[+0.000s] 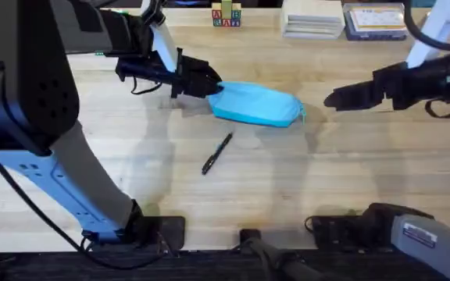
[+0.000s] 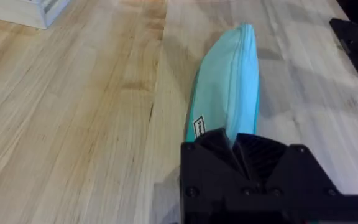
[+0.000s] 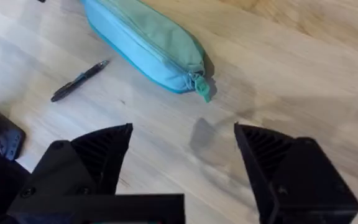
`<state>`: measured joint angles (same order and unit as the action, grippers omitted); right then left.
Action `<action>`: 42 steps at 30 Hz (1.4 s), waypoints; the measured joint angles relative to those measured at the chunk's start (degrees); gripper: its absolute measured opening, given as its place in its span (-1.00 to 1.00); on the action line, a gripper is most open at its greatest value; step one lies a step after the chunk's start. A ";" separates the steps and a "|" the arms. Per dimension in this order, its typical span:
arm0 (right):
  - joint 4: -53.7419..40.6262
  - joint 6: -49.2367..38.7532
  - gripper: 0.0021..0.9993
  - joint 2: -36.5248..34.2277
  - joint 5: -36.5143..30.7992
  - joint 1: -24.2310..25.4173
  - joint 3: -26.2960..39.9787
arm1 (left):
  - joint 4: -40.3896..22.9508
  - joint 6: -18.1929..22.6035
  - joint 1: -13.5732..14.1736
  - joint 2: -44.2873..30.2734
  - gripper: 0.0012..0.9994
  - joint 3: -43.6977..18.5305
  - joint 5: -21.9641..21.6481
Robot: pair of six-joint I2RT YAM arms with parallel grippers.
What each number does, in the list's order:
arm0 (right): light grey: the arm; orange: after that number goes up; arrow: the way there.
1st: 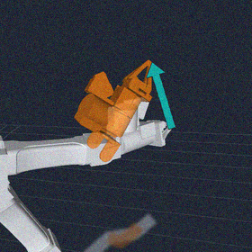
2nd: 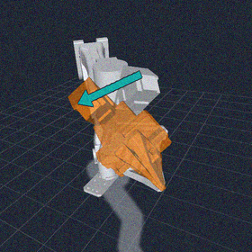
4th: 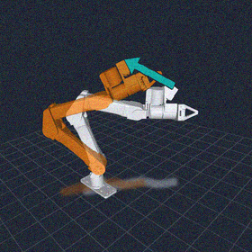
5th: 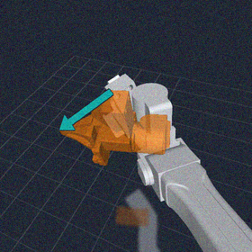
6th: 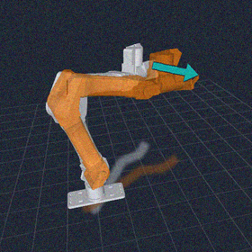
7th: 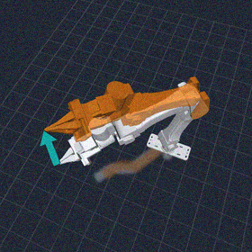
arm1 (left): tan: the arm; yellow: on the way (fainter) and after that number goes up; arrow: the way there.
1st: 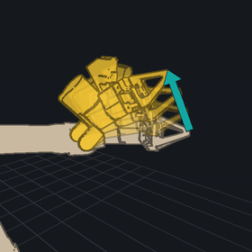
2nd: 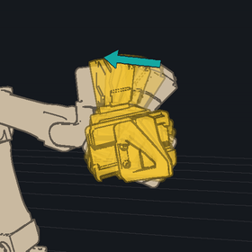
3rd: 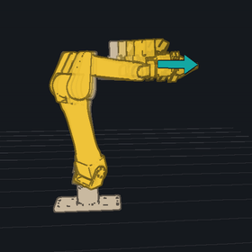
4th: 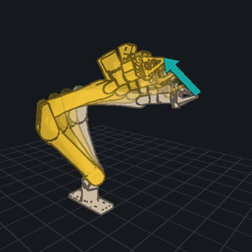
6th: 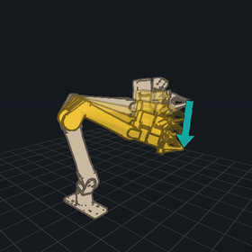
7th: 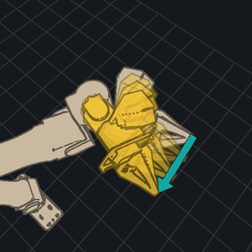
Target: Unzip the bag, pick up the pens from the table one at a time and place them inside, then zip the bag closed.
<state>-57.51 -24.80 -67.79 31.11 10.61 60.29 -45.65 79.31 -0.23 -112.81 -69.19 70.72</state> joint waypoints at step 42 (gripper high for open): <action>8.26 -24.86 1.00 -25.29 9.23 2.82 0.37 | 0.00 0.02 0.00 0.00 -0.92 0.00 0.00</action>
<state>-49.25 -49.66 -93.08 40.34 13.43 60.66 -45.65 79.33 -0.23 -112.81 -69.19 70.72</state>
